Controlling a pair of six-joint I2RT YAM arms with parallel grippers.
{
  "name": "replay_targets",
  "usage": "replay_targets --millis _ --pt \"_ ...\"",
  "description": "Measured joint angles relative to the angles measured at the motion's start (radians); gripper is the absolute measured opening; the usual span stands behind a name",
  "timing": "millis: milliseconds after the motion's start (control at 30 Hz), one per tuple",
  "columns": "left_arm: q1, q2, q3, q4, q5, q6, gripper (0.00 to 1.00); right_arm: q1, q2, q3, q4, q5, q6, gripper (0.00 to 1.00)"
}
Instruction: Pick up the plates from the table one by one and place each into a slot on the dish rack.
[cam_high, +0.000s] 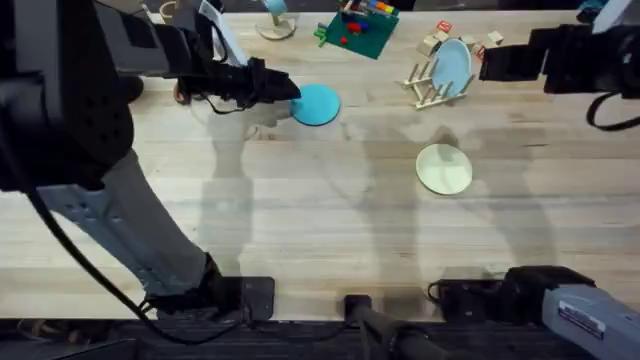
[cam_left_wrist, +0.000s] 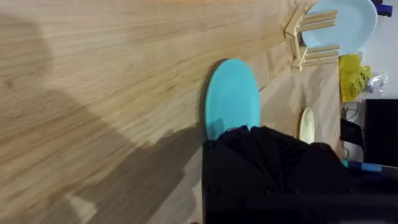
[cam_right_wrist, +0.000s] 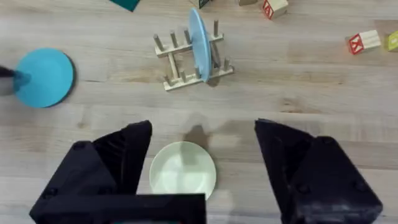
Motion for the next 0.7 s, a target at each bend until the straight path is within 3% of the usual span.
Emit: replay_targets --millis 700 --pt "0.001 0.08 0.009 -0.003 0.022 -0.004 0.039 0.0 0.0 0.0 -0.001 0.0 0.0 0.995"
